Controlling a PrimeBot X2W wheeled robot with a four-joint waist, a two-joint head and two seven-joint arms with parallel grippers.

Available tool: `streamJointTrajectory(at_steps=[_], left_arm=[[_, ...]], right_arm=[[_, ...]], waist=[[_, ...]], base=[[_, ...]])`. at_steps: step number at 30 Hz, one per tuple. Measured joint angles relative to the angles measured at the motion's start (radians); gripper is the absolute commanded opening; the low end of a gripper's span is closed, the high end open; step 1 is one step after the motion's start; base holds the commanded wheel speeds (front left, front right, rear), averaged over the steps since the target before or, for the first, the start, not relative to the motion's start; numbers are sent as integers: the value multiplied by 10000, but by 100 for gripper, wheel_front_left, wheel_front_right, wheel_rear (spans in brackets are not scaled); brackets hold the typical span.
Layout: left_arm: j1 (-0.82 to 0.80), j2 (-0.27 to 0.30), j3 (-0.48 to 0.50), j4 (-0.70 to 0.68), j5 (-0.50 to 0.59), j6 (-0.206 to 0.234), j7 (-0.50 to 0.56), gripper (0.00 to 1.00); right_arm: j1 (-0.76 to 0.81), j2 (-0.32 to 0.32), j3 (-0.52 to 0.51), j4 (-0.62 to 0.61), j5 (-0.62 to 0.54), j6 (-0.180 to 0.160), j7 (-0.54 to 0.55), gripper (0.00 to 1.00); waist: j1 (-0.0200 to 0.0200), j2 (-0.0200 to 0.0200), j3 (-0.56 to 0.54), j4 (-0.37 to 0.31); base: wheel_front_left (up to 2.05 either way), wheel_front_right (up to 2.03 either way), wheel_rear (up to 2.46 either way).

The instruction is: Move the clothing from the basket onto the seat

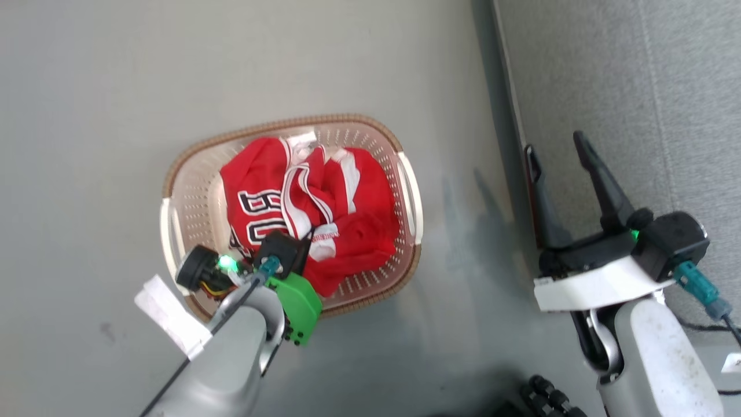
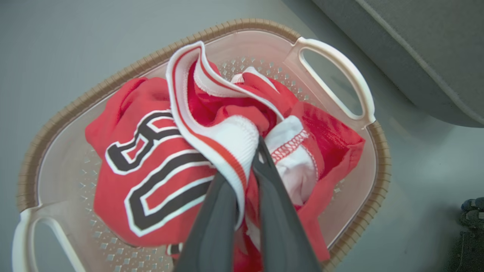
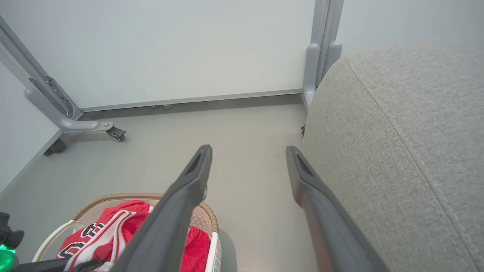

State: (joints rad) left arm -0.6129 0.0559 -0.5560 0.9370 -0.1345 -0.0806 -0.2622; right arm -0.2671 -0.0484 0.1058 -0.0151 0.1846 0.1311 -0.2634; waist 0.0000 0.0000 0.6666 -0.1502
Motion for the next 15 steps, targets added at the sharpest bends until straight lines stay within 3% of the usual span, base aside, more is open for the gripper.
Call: streamJointTrajectory(at_steps=[15], left_arm=[[2343,-44,278,-2957,-1197,31,0,0]], right_arm=[[1881,0,449,675,-272,0,2,100]], waist=[[0,0,-3548,349]], base=[[0,0,0]])
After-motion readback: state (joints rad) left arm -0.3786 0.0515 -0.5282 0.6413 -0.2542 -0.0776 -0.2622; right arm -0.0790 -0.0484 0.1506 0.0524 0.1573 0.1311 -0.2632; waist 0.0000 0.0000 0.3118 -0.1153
